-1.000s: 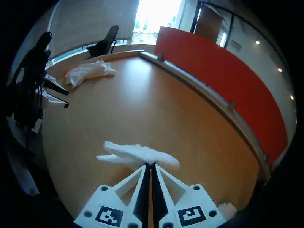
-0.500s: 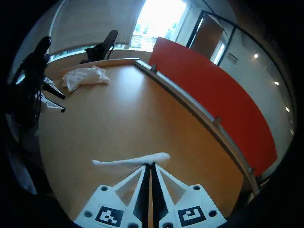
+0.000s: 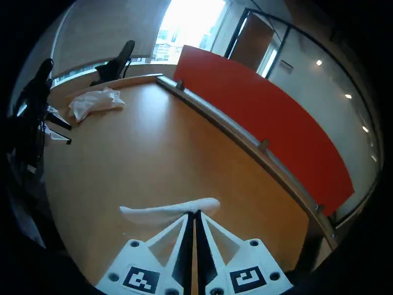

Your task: Fold towel

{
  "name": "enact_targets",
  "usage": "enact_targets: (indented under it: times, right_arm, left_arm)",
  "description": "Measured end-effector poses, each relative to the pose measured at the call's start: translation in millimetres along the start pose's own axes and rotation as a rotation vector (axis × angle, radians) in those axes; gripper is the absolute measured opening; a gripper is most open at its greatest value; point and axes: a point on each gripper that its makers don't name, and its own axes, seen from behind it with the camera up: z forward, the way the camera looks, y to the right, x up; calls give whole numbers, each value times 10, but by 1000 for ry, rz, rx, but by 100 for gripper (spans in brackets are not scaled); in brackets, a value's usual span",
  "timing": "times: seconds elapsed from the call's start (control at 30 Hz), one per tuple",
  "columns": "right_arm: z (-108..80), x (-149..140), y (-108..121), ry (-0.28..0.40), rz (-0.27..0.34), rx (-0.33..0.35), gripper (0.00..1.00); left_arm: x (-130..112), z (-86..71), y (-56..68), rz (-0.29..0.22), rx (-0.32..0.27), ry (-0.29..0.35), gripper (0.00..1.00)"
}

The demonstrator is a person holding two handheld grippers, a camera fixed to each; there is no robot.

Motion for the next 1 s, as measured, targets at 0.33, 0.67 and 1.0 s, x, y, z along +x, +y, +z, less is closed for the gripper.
enact_targets:
  times: [0.33, 0.67, 1.0]
  right_arm:
    - [-65, -298, 531, -41, 55, -55, 5]
    - [-109, -599, 1073, -92, 89, -106, 5]
    - [-76, -829, 1518, -137, 111, -144, 5]
  left_arm:
    - [18, -3, 3, 7, 7, -4, 98]
    - [9, 25, 45, 16, 13, -16, 99]
    - [-22, 73, 87, 21, 23, -33, 98]
